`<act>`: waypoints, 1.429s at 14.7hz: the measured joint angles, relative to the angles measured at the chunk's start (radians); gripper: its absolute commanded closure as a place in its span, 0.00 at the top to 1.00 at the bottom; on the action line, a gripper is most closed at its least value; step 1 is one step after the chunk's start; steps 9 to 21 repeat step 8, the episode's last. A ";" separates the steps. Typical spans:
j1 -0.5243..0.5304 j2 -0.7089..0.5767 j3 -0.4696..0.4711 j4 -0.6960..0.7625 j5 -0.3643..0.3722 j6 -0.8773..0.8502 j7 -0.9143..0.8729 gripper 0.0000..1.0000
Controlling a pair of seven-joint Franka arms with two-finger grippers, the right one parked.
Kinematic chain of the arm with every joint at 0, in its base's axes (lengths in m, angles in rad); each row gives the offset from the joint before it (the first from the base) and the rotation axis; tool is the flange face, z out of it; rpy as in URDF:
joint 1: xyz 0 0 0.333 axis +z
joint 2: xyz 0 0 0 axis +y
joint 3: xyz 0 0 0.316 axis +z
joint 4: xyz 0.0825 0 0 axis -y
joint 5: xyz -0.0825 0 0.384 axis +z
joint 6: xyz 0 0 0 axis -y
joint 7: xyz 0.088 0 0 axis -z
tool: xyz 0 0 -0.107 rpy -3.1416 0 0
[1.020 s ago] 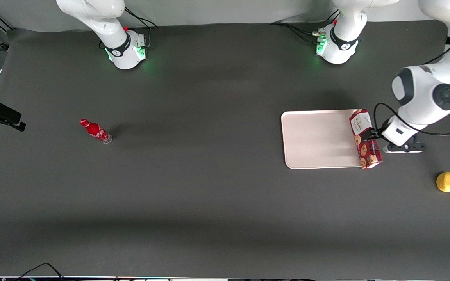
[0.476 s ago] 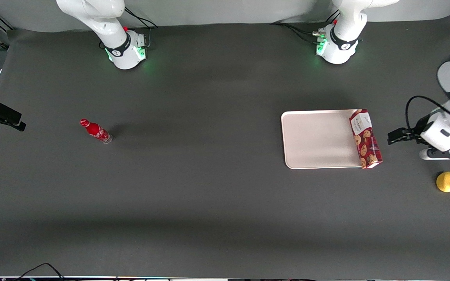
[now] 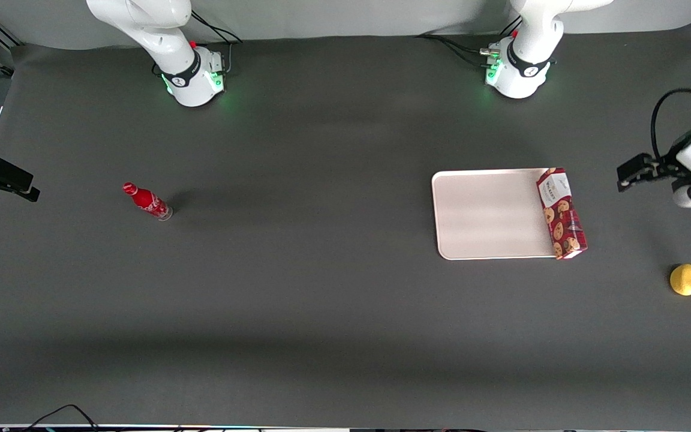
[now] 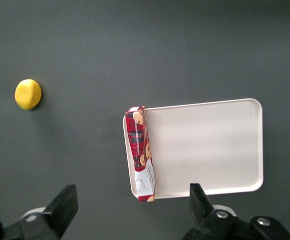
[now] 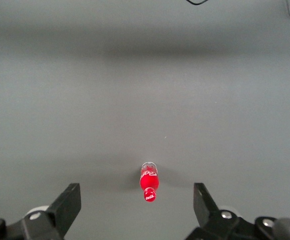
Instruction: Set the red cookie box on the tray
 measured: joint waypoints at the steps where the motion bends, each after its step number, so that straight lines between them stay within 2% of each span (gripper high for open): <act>1: 0.000 -0.023 -0.008 0.011 0.001 -0.021 -0.002 1.00; 8: 0.000 -0.063 -0.007 0.130 -0.001 -0.129 -0.003 1.00; 21: 0.000 -0.063 -0.007 0.130 -0.001 -0.129 -0.003 1.00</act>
